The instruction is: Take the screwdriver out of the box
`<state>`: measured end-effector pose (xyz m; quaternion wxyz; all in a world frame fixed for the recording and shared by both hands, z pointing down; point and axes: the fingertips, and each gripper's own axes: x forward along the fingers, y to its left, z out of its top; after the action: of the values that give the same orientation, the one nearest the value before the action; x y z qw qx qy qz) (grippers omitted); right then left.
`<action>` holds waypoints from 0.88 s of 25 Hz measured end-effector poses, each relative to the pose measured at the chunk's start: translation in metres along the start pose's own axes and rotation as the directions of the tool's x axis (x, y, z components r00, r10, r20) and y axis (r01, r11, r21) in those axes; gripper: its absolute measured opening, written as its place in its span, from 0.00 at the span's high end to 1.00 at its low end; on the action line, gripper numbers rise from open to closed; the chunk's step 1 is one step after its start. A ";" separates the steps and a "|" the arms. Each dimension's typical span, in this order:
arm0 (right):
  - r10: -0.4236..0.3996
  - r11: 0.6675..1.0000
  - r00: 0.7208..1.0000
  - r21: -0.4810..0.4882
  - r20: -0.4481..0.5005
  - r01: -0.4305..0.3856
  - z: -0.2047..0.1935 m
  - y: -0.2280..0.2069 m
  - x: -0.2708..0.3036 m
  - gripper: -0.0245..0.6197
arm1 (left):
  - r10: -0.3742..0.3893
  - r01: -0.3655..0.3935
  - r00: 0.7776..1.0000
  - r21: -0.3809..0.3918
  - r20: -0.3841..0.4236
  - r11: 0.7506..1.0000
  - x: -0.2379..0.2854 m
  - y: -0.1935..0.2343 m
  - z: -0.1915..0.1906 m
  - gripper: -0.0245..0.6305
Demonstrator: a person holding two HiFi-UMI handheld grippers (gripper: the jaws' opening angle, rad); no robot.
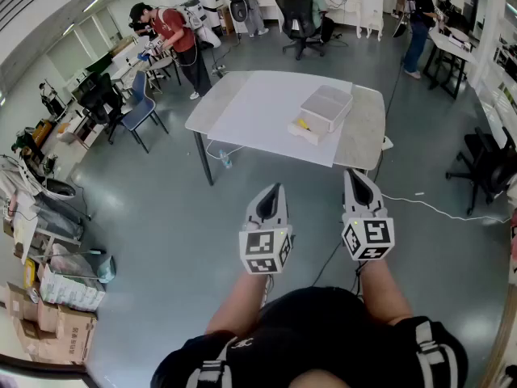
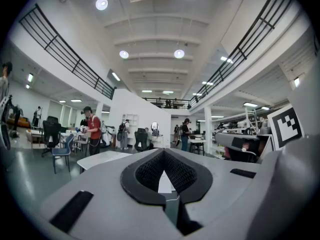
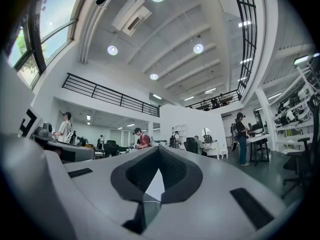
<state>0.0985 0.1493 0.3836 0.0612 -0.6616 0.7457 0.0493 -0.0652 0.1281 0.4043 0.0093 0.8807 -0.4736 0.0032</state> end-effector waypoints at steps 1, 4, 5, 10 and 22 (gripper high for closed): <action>-0.004 1.000 1.000 0.010 0.007 0.004 0.001 -0.001 0.000 0.94 | -0.002 0.002 1.000 -0.016 -0.004 1.000 0.000 0.002 0.000 0.96; -0.014 0.999 1.000 0.034 0.022 0.014 0.003 -0.002 -0.001 0.94 | -0.003 0.002 1.000 -0.040 -0.009 0.999 0.000 0.004 -0.001 0.96; -0.016 0.999 1.000 0.036 0.024 0.015 0.002 -0.003 -0.002 0.94 | 0.000 -0.001 1.000 -0.037 -0.008 0.999 0.000 0.004 -0.001 0.96; -0.003 1.000 1.000 0.026 0.013 0.002 -0.002 -0.004 -0.004 0.94 | 0.023 -0.023 1.000 -0.029 -0.012 0.999 -0.002 0.003 -0.007 0.96; 0.008 0.999 1.000 0.032 -0.007 -0.008 -0.010 -0.013 -0.003 0.94 | 0.049 -0.050 0.998 -0.005 -0.032 0.999 0.005 0.003 -0.005 0.96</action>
<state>0.1116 0.1486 0.3942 0.0690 -0.6577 0.7493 0.0354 -0.0648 0.1219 0.4095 0.0193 0.8685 -0.4951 0.0162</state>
